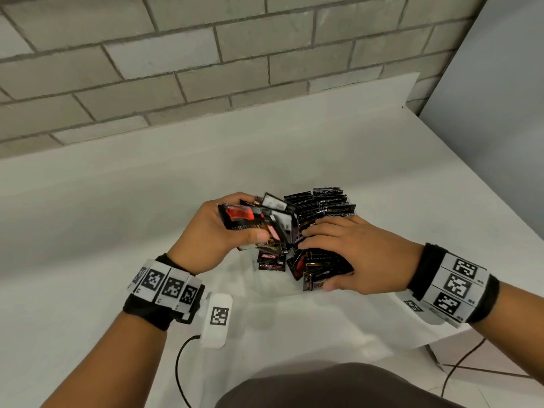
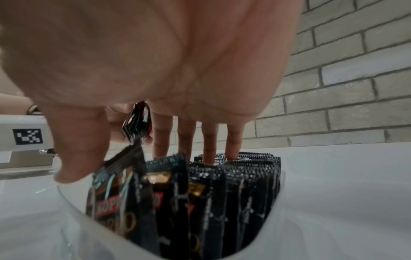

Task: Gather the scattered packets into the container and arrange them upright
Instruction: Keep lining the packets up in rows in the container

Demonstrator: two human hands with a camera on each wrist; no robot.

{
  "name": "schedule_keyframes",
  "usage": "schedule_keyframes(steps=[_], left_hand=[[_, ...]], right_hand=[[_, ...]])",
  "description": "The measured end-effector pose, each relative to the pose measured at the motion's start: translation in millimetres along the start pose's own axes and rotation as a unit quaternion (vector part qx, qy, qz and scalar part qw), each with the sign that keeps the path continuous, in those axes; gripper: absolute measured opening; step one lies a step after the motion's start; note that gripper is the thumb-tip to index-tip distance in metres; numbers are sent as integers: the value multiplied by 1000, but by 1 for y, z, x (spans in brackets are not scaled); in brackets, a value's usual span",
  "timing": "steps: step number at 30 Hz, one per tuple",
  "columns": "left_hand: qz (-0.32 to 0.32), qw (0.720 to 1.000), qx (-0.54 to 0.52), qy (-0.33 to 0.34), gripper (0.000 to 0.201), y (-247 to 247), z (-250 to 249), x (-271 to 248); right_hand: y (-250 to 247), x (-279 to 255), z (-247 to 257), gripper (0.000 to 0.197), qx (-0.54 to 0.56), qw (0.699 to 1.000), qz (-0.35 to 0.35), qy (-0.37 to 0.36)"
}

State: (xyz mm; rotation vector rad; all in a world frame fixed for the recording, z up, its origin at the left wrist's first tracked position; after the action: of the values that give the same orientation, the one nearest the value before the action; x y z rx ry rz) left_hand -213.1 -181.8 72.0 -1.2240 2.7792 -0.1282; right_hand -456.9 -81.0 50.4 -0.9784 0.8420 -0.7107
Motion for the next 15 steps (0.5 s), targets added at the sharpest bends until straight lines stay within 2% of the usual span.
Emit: schedule_keyframes(steps=[3,6,8,11,13,15], left_hand=[[-42,999,-24,-1,41,-5,3,2],[-53,996,-75,-19,56,-3,4,6],[-37,994,-101,-14,62,4,-3,13],[7,995,-97,-6,56,27,-19,28],[26,996,-84,-2,59,44,-27,37],[34,992,-117,-18,65,58,-29,43]], right_hand=[[-8,-2,0,84,63,998,-27,0],[-33,-3,1,93,156,983,-95,27],[-52,-1,7,100,249,958,-134,38],[-72,8,22,111,383,907,-176,7],[-76,14,26,111,386,898,-209,3],[-76,17,25,104,387,892,-233,12]])
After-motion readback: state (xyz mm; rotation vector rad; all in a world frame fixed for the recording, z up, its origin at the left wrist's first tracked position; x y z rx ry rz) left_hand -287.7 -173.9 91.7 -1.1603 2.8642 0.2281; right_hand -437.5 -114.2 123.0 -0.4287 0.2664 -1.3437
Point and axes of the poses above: each hand's wrist, its own x-axis towards the middle knuckle, its own y-axis out of the palm, z = x × y, the point moved 3 cm from there along x, towards the middle knuckle, and after that the axes turned 6 degrees about z, right-handed, at the moved point
